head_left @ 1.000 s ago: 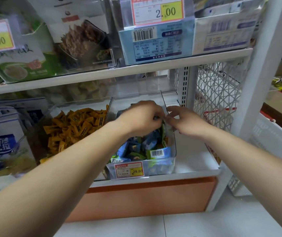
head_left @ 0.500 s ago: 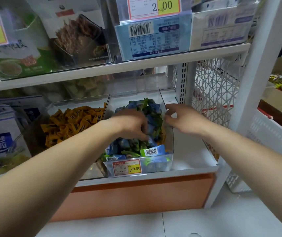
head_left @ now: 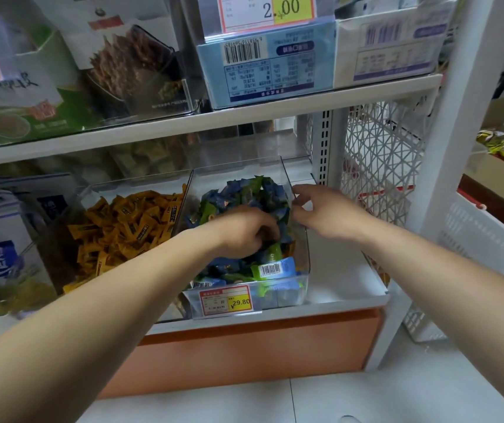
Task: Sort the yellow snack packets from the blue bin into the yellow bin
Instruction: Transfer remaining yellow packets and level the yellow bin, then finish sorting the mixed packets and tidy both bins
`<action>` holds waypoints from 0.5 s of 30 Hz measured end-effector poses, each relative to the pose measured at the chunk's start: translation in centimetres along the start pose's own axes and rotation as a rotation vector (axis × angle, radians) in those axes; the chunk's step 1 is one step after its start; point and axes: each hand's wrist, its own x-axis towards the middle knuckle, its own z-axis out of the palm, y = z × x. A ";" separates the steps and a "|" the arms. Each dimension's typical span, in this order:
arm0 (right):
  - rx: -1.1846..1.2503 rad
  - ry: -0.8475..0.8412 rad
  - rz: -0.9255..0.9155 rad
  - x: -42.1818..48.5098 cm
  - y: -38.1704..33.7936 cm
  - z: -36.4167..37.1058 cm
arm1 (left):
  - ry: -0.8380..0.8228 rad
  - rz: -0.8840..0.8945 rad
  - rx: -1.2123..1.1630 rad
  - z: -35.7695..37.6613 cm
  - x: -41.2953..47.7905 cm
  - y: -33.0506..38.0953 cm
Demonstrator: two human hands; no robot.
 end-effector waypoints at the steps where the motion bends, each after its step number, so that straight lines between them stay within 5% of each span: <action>1: 0.000 0.003 0.000 0.0 0.0 0.0 | -0.022 -0.040 -0.116 0.0 0.1 0.2; 3: -0.003 0.007 -0.002 0.1 0.0 0.1 | -0.105 -0.066 -0.292 -0.1 0.0 0.6; 6: -0.009 0.003 0.002 0.1 -0.1 0.2 | -0.173 -0.086 -0.216 0.4 -0.2 0.2; 12: -0.013 0.000 0.017 0.0 -0.1 0.3 | -0.002 -0.188 0.046 0.9 0.1 -0.5; 15: -0.028 -0.007 0.001 0.0 -0.2 0.2 | -0.003 -0.134 -0.023 1.5 1.0 1.1</action>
